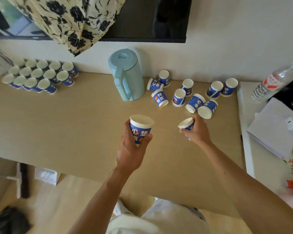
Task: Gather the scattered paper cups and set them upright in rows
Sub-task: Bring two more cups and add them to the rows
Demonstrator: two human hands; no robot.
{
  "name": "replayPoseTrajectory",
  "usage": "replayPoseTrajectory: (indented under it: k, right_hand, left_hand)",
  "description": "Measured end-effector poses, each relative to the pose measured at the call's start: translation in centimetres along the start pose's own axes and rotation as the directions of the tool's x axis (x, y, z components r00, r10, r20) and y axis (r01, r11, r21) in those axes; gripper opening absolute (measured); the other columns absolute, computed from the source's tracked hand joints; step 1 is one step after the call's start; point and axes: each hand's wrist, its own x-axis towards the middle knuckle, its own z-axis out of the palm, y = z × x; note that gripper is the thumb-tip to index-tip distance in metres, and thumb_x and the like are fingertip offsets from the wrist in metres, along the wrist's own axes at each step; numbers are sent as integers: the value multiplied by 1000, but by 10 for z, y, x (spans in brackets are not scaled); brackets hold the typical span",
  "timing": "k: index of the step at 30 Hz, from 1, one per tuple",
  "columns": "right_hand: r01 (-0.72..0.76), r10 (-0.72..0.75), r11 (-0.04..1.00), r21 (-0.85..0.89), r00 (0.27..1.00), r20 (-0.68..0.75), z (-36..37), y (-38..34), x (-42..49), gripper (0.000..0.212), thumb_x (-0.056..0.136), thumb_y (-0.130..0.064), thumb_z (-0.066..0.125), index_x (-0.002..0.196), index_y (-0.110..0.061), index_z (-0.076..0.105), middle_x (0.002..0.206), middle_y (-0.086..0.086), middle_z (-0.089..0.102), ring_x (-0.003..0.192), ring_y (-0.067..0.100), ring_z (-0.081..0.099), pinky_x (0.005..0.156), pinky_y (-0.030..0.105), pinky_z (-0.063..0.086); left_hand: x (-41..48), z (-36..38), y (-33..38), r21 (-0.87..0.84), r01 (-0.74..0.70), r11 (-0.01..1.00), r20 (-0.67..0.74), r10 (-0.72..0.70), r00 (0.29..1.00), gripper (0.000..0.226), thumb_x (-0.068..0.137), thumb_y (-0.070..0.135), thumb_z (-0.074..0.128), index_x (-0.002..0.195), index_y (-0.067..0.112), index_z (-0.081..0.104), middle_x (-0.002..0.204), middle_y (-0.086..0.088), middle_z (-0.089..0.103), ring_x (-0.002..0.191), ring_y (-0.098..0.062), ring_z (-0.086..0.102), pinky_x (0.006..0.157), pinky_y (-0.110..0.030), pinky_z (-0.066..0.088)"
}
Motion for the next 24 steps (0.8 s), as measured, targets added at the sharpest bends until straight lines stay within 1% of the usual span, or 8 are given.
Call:
replayPoseTrajectory:
  k: [3, 5, 7, 9, 11, 17, 21, 24]
  right_hand:
    - [16, -33, 974, 226, 997, 68, 10, -37, -14, 58, 66, -18, 91, 116, -10, 62, 114, 10, 65, 103, 25, 64, 92, 41, 55]
    - [31, -67, 943, 332, 993, 98, 19, -63, -26, 54, 66, -15, 89, 113, -16, 64, 111, 6, 68, 99, 20, 67, 87, 35, 56]
    - [45, -103, 905, 422, 988, 116, 29, -92, -43, 56, 67, -13, 88, 116, -21, 62, 111, -2, 69, 99, 14, 67, 83, 27, 55]
    - [70, -155, 855, 513, 980, 124, 40, -122, -60, 57, 67, -14, 86, 116, -25, 60, 102, -15, 70, 94, 5, 67, 74, 17, 54]
    - [100, -214, 808, 581, 968, 132, 52, -152, -79, 58, 66, -15, 85, 116, -25, 58, 96, -22, 70, 88, -2, 68, 70, 14, 53]
    - [169, -357, 753, 636, 917, 180, 104, -236, -142, 66, 59, -28, 87, 118, -26, 59, 106, -14, 71, 99, 8, 68, 84, 26, 56]
    - [200, -414, 736, 646, 889, 196, 140, -279, -182, 68, 55, -33, 86, 118, -29, 60, 110, -15, 71, 102, 8, 68, 85, 26, 56]
    - [205, -429, 725, 658, 881, 198, 166, -308, -207, 69, 54, -33, 86, 119, -28, 61, 111, -13, 71, 102, 8, 69, 84, 26, 56]
  left_hand:
    - [-3, -20, -4, -65, 5, 998, -33, -7, 999, 41, 93, 24, 68, 126, 25, 44, 103, 13, 65, 82, 0, 64, 68, -7, 46]
    - [-6, -37, -7, -91, 12, 996, -52, -17, 998, 40, 94, 25, 66, 128, 25, 43, 107, 8, 64, 83, -2, 63, 68, -8, 45]
    - [-12, -59, -10, -115, 10, 993, -90, -20, 996, 37, 95, 25, 65, 125, 26, 44, 108, 6, 64, 83, -3, 62, 67, -8, 44]
    - [-18, -84, -14, -128, 4, 992, -130, -21, 991, 35, 95, 24, 64, 124, 27, 43, 106, 7, 63, 80, -1, 61, 66, -8, 44]
    - [-26, -112, -21, -149, -3, 989, -194, -26, 981, 37, 94, 23, 65, 124, 28, 42, 103, 12, 64, 78, 2, 60, 65, -8, 45]
    - [-58, -205, -58, -164, 2, 986, -391, -67, 918, 52, 82, 21, 79, 117, 33, 42, 105, 16, 62, 88, 9, 61, 67, -6, 47]
    - [-76, -261, -88, -168, 33, 985, -442, -105, 891, 58, 76, 20, 83, 118, 29, 44, 104, 21, 59, 88, 21, 56, 67, 0, 43]
    - [-87, -298, -108, -160, 44, 986, -450, -113, 886, 57, 75, 20, 84, 116, 28, 46, 106, 19, 59, 91, 21, 53, 69, 0, 42]
